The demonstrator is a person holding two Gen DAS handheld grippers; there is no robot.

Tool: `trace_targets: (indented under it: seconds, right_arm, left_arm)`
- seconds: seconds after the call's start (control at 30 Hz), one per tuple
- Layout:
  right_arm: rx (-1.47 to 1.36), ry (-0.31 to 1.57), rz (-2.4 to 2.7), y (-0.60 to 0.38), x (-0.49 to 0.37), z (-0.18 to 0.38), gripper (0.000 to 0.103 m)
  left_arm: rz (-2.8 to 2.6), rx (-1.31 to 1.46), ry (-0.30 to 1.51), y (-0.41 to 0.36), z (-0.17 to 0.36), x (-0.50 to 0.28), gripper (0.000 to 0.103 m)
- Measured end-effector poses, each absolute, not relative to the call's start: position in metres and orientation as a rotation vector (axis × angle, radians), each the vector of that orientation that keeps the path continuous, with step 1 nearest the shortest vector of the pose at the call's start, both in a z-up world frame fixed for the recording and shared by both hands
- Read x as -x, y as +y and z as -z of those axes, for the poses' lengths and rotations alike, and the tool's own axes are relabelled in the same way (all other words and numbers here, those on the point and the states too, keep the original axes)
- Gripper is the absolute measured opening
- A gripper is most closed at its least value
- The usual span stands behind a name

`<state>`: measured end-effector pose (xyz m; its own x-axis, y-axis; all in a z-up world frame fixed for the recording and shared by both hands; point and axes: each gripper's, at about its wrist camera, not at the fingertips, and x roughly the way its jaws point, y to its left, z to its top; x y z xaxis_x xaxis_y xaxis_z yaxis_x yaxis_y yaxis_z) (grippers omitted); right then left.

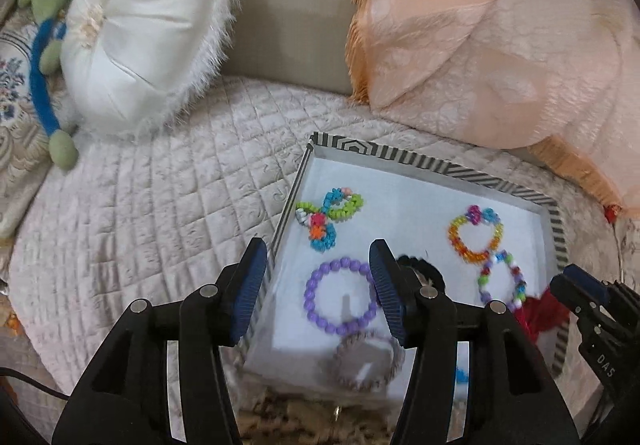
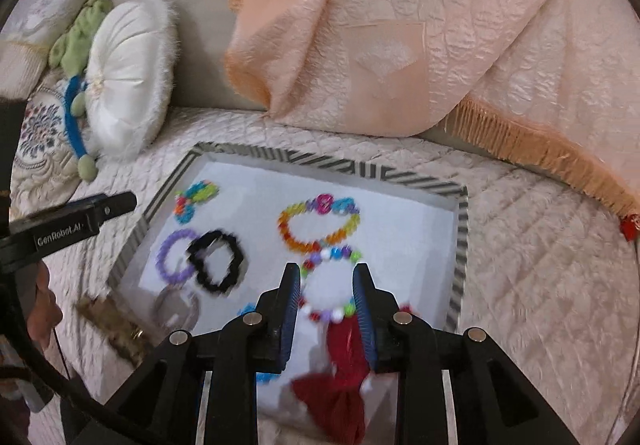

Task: Organize jewelry
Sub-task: 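Open both grippers and withdraw them from the tray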

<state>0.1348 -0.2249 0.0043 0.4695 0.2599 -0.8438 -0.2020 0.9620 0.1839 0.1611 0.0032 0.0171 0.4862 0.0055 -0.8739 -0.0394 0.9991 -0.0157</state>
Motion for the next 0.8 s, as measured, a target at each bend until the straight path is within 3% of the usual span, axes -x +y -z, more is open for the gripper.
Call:
trace_targets:
  seconds: [0.3, 0.43, 0.8]
  right_arm:
    - [-0.119, 1.001, -0.323, -0.221, -0.067, -0.032, 0.026]
    - [-0.122, 0.977, -0.338, -0.214, -0.037, -0.044, 0.038]
    - [-0.066, 0.965, -0.379, -0.203, 0.021, -0.061, 0.047]
  left_arm:
    - [-0.027, -0.014, 0.963, 0.0, -0.052, -0.096, 0.053]
    - [-0.017, -0.029, 0.942, 0.0, -0.059, -0.069, 0.053]
    - [-0.015, -0.036, 0.911, 0.005, -0.073, -0.011, 0.053]
